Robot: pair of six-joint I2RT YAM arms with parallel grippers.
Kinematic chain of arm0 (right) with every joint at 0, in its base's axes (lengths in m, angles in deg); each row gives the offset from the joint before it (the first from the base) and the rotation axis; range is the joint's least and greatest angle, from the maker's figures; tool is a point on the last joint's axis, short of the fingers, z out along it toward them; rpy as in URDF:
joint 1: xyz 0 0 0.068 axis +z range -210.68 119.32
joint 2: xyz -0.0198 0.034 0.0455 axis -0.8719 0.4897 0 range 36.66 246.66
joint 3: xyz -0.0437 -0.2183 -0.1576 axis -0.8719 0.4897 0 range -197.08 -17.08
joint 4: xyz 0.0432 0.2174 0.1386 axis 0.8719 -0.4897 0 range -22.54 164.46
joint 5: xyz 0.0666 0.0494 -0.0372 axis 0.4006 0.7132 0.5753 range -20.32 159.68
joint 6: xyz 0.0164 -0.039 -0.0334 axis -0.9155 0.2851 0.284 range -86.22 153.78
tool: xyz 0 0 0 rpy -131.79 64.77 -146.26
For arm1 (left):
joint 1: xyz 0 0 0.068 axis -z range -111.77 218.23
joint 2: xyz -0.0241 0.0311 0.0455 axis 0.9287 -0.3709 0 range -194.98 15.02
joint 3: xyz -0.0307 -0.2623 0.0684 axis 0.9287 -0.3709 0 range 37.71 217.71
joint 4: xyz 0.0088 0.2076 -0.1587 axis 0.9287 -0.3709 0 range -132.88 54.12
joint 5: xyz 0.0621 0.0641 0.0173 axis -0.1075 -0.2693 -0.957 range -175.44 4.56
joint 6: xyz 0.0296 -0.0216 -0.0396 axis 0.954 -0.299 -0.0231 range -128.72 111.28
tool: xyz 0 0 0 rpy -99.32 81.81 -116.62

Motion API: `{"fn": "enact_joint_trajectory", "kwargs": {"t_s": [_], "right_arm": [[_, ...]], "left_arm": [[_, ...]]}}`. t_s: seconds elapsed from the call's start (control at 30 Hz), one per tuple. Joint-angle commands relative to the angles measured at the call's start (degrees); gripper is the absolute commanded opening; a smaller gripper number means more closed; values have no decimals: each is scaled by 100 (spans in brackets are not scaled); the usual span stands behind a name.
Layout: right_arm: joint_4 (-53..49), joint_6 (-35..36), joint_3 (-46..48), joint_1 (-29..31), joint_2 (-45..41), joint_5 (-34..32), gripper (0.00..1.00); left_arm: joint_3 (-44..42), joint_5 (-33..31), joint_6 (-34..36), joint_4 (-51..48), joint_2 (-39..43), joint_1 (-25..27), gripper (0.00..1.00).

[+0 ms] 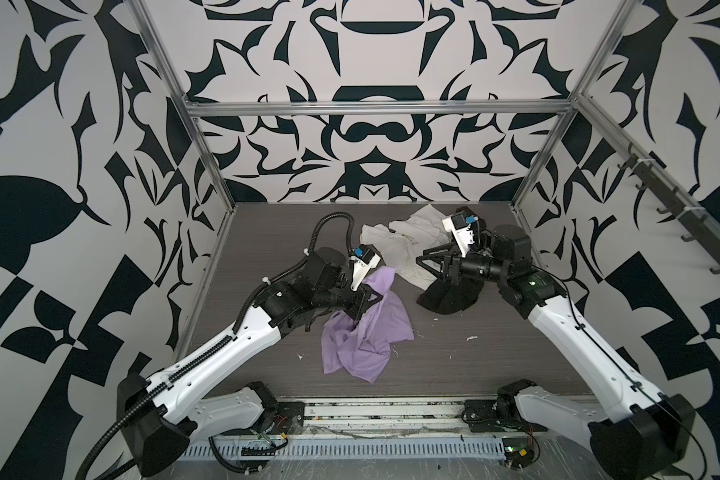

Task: Pick out a specific cloth from the pile
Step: 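Lower the lavender shirt with the left gripper onto the table nearer the robot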

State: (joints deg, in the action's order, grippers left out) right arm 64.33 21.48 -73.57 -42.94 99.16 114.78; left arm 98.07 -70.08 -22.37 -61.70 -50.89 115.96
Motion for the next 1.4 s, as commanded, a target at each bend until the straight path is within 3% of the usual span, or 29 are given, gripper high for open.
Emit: {"fn": "enact_joint_trajectory", "kwargs": {"t_s": [0.0, 0.37, 0.93, 1.37], "right_arm": [[64, 111, 38, 24, -207, -67, 50], [-50, 246, 112, 27, -163, -212, 51], [-143, 316, 182, 24, 85, -243, 50], [-50, 245, 344, 21, 153, -221, 50]], "left_arm": [[-153, -42, -77, 135, -200, 169, 0], [-1148, 210, -575, 1064, -585, 185, 0], [-1766, 46, -552, 1648, -1166, 181, 0], [-1945, 82, -440, 2037, -1549, 176, 19]]}}
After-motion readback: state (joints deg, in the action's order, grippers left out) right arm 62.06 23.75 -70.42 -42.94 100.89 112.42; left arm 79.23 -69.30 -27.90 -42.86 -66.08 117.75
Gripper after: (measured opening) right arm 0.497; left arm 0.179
